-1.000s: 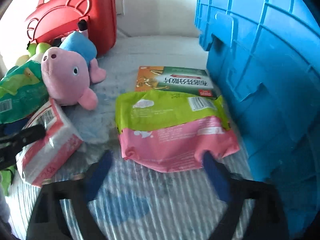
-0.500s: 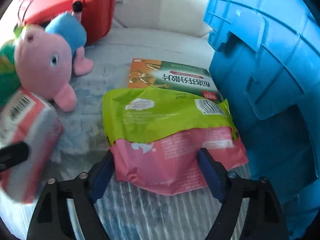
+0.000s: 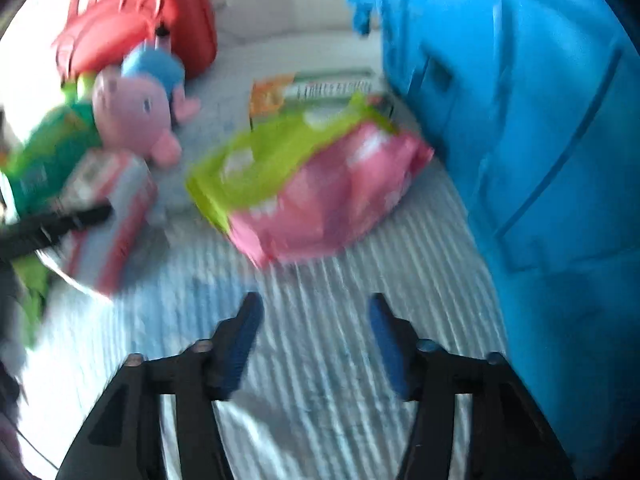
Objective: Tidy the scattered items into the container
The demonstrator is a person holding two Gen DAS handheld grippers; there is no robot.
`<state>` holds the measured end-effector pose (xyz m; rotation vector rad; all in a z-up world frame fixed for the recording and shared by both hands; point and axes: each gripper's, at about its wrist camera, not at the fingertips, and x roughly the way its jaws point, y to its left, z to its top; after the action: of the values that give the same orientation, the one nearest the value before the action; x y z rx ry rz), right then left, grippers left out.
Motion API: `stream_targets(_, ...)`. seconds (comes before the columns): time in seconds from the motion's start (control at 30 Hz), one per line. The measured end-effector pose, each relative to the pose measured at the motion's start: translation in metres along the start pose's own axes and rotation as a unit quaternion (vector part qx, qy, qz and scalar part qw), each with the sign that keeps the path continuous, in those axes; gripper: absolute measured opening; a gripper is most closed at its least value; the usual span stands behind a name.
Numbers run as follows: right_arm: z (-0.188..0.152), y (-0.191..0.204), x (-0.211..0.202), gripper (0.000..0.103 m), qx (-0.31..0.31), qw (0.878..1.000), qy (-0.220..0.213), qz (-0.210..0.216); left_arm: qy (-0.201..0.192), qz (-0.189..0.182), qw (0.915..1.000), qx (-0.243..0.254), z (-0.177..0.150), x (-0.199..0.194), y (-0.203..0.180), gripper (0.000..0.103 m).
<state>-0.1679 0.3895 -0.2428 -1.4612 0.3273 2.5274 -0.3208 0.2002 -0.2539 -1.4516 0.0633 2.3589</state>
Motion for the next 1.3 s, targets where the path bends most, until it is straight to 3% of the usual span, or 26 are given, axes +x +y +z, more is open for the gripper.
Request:
stream_targets(0.07,0.007,0.005,-0.003,0.098,0.019,1.0,-0.02,0.01,-0.002,-0.013,0.9999,-0.005,0.006,0.006,-0.001,0.08)
stream_targets(0.2,0.023,0.016,0.013,0.099,0.056,0.998,-0.029,0.006,-0.008,-0.027,0.9994,0.017,0.023,0.02,-0.013,0.081)
stream_targets(0.33,0.036,0.018,0.02,0.101,0.114,0.993,-0.034,0.002,-0.021,-0.002,0.9985,0.05,0.034,0.023,-0.025,0.081)
stream_targets(0.57,0.07,0.009,0.054,0.103,0.178,0.983,-0.027,-0.046,-0.03,-0.014,0.9987,0.04,0.033,0.024,-0.019,0.083)
stream_targets(0.7,0.077,0.034,0.072,0.103,0.1,0.989,-0.015,-0.108,-0.03,-0.02,0.9985,0.041,0.035,0.026,-0.019,0.085)
stream_targets(0.77,0.07,0.031,0.069,0.103,0.075,0.993,-0.011,-0.09,-0.028,-0.024,0.9986,0.038,0.033,0.026,-0.016,0.085)
stream_targets(0.87,0.05,0.005,0.062,0.103,0.093,0.994,0.023,-0.059,-0.023,-0.024,0.9986,0.04,0.029,0.024,-0.012,0.085)
stream_targets(1.07,0.004,-0.012,0.029,0.103,0.064,0.995,0.053,-0.05,-0.007,-0.018,0.9993,0.033,0.013,0.013,-0.008,0.085)
stream_targets(1.3,0.002,-0.004,0.016,0.103,0.059,0.996,0.052,-0.052,0.029,-0.008,0.9989,0.037,-0.001,0.005,-0.013,0.089)
